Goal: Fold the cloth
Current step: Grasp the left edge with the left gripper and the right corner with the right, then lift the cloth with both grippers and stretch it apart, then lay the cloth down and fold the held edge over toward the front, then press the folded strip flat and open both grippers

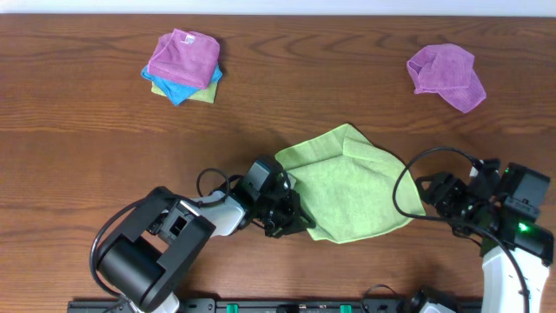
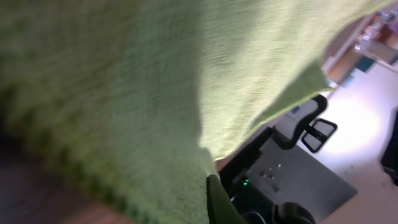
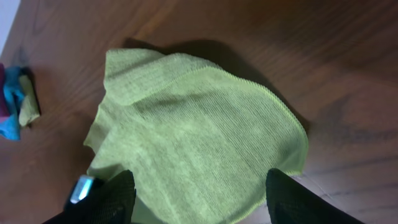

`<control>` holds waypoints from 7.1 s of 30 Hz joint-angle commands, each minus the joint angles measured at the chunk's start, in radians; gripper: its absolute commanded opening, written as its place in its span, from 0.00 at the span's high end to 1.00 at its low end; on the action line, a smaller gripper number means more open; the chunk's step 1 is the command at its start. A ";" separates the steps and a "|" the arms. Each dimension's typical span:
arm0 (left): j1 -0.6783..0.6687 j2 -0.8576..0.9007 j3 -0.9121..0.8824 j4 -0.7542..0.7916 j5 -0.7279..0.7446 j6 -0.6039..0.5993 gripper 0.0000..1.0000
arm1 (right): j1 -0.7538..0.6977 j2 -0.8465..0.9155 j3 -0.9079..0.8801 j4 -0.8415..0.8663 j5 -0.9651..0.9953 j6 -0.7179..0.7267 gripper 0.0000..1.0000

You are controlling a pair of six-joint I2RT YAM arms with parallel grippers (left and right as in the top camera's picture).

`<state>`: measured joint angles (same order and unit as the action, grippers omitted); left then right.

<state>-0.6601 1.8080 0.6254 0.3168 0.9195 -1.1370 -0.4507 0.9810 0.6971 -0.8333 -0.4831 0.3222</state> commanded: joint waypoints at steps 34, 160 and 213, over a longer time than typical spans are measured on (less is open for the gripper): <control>0.305 -0.013 -0.006 0.055 0.227 0.198 0.94 | -0.010 0.313 -0.224 0.011 -0.251 -0.204 0.25; 0.523 0.002 0.326 -1.270 0.111 1.263 0.94 | 0.336 0.197 -0.077 0.026 -0.092 -0.221 0.99; 0.520 0.097 0.336 -0.156 -0.325 0.507 0.94 | 0.472 0.667 0.024 0.954 0.192 0.060 0.98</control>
<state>-0.1547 1.8839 0.9501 0.1474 0.6720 -0.6170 0.0284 1.6184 0.7002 0.1177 -0.3794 0.3641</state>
